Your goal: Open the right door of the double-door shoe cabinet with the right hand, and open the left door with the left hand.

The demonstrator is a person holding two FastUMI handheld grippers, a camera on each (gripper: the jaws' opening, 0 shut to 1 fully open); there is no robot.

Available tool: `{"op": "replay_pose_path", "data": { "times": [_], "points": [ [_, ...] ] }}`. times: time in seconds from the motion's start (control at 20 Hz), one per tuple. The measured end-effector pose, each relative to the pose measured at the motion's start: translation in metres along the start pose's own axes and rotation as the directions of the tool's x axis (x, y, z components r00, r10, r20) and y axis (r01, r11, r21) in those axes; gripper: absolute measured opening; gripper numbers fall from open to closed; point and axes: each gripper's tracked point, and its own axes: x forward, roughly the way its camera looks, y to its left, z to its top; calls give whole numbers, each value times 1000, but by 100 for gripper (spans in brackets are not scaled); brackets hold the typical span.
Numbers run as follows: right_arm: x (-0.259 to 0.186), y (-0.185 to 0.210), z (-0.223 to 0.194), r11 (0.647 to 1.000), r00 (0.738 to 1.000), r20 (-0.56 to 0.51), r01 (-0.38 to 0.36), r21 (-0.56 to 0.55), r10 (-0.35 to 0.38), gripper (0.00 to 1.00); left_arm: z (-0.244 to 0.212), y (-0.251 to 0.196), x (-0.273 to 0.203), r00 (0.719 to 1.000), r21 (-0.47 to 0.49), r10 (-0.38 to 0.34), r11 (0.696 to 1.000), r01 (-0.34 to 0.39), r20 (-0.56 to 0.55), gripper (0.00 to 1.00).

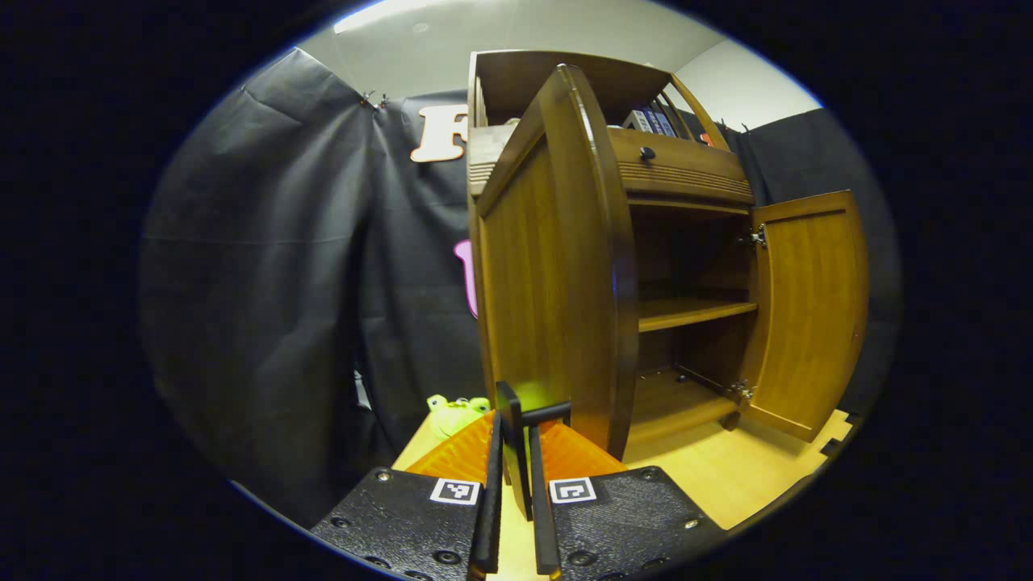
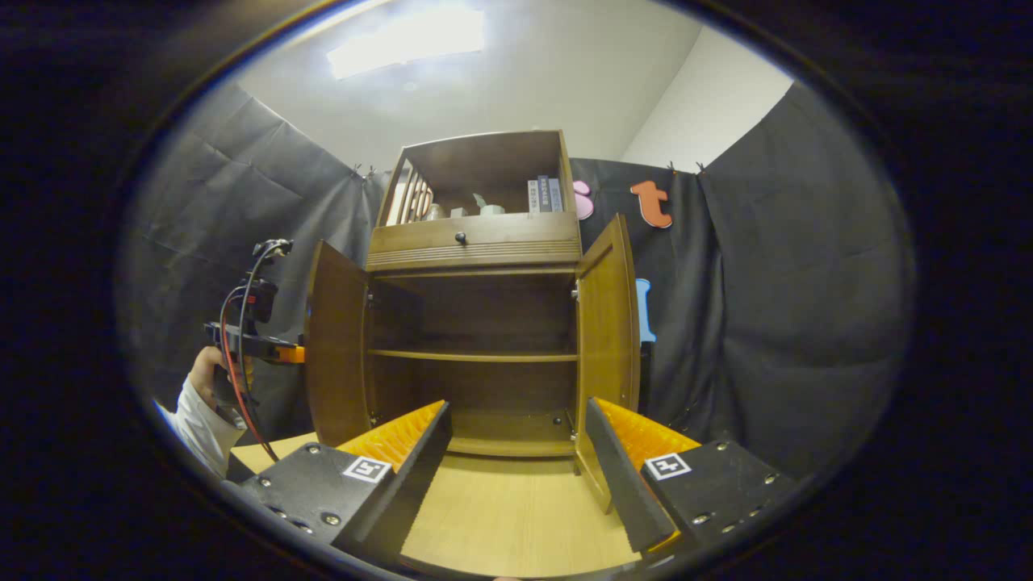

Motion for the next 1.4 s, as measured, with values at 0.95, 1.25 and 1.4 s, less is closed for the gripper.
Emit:
{"op": "replay_pose_path", "data": {
  "times": [0.95,1.25,1.4],
  "points": [
    [23,45,-7,999,999,-39,-20,-42,18,98,-5,23,-3,983,-71,-179,981,181,28,2],
    [27,42,-8,999,999,-39,-12,-31,11,97,1,26,2,992,-59,-103,992,107,70,40],
    [31,40,-15,1000,999,-51,-10,-25,9,98,0,24,5,992,-52,-101,993,105,75,45]
  ]
}}
